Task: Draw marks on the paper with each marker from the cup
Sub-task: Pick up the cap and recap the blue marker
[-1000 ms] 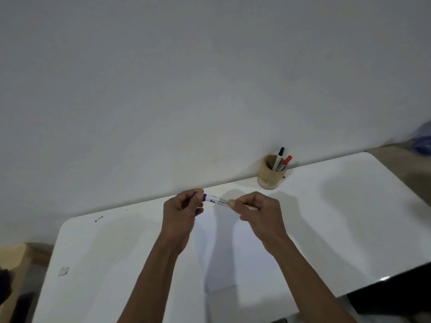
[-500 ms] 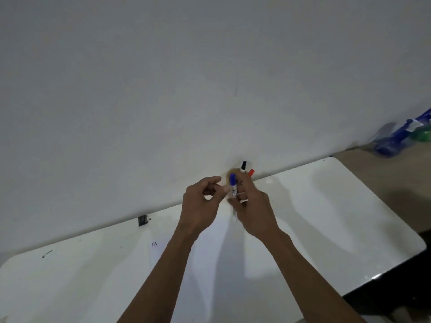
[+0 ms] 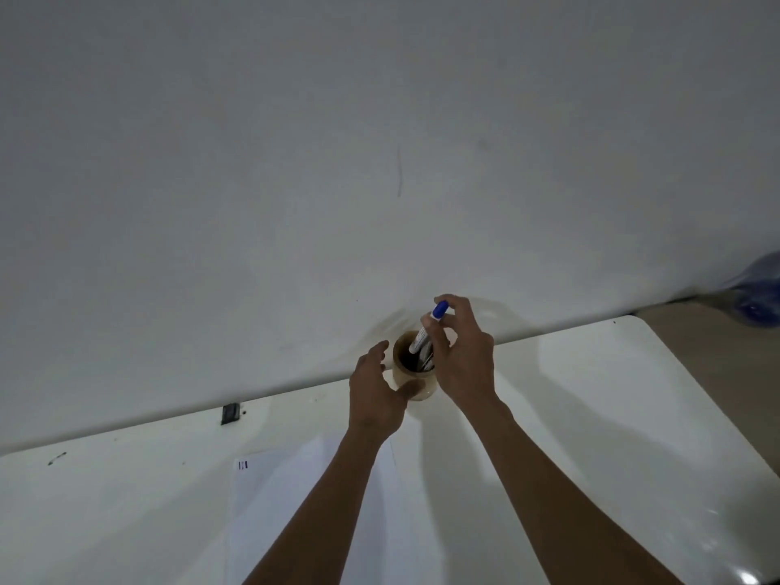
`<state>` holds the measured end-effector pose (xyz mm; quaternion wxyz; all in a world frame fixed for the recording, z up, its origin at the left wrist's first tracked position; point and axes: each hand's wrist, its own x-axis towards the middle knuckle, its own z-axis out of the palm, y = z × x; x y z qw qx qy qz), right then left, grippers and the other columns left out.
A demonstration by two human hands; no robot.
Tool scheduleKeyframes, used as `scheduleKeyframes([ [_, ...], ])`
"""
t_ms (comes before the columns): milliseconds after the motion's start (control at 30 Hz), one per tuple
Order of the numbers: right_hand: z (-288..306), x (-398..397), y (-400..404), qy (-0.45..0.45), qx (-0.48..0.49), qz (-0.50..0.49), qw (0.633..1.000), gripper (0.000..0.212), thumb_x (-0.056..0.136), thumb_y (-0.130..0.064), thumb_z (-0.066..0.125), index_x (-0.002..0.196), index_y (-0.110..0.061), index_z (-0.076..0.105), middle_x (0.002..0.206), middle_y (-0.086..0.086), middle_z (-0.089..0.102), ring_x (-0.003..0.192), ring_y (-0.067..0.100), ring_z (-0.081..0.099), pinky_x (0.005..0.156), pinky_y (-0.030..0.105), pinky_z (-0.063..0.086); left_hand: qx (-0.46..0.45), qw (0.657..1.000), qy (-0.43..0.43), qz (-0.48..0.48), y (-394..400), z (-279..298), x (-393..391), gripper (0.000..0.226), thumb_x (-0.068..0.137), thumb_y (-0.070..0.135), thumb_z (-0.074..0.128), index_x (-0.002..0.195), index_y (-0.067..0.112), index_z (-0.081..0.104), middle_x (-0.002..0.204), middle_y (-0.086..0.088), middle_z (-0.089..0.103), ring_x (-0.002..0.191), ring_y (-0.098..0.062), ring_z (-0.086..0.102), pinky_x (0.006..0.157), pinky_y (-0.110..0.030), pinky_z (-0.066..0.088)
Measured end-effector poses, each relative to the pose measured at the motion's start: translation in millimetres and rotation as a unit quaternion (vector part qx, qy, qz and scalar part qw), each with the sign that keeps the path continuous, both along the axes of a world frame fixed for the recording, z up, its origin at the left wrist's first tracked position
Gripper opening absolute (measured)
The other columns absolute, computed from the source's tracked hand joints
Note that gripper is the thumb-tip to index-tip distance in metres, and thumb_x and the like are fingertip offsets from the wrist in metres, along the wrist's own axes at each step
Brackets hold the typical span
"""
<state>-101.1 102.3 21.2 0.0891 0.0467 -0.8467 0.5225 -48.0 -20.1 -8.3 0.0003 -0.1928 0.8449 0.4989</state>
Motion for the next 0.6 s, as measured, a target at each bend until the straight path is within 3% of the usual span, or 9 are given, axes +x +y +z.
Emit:
scheduleKeyframes([
  [67,-8,-1,0,-0.001,0.014,0.004,1.000,0.018,0.098,-0.035,0.065,0.113,-0.026,0.060,0.106,0.004,0.074,0.101,0.021,0.065,0.082,0.040,0.057,0.004,1.000,-0.002,0.002,3,-6,-2,0.085,0.073,0.024,0.087,0.146,0.015,0.043,0.145,-0.004,0.054,0.126,-0.024,0.057,0.105,-0.036,0.047],
  [200,-20,-3,0,0.034,0.043,-0.012,0.998,0.011,0.090,-0.027,0.076,0.096,-0.018,0.073,0.088,-0.002,0.074,0.094,0.016,0.052,0.078,0.043,0.053,0.014,1.000,0.004,0.007,6,-13,-3,0.079,0.075,0.026,0.087,0.142,0.014,0.047,0.140,-0.003,0.060,0.122,-0.023,0.060,0.102,-0.036,0.049],
  [267,-22,-4,1,0.003,0.037,-0.019,0.999,0.016,0.087,-0.029,0.079,0.101,-0.022,0.074,0.087,-0.005,0.074,0.095,0.013,0.049,0.081,0.043,0.052,0.020,1.000,0.010,0.009,8,-14,-3,0.074,0.076,0.026,0.085,0.140,0.014,0.050,0.137,-0.002,0.063,0.119,-0.022,0.062,0.102,-0.039,0.051],
  [400,-24,-3,0,-0.011,0.066,-0.034,0.997,0.018,0.083,-0.030,0.083,0.096,-0.020,0.075,0.085,-0.002,0.076,0.099,0.024,0.057,0.085,0.050,0.050,0.035,0.999,0.018,0.014,8,-15,-4,0.068,0.075,0.022,0.086,0.136,0.016,0.054,0.131,0.001,0.067,0.115,-0.020,0.064,0.100,-0.037,0.052],
  [600,-23,-3,-2,0.023,0.117,-0.063,0.991,0.015,0.080,-0.029,0.086,0.082,-0.017,0.077,0.086,0.005,0.074,0.097,0.033,0.059,0.076,0.041,0.045,0.039,0.999,0.023,0.016,7,-15,-5,0.067,0.075,0.022,0.086,0.134,0.015,0.056,0.129,0.000,0.068,0.113,-0.020,0.064,0.099,-0.038,0.053],
])
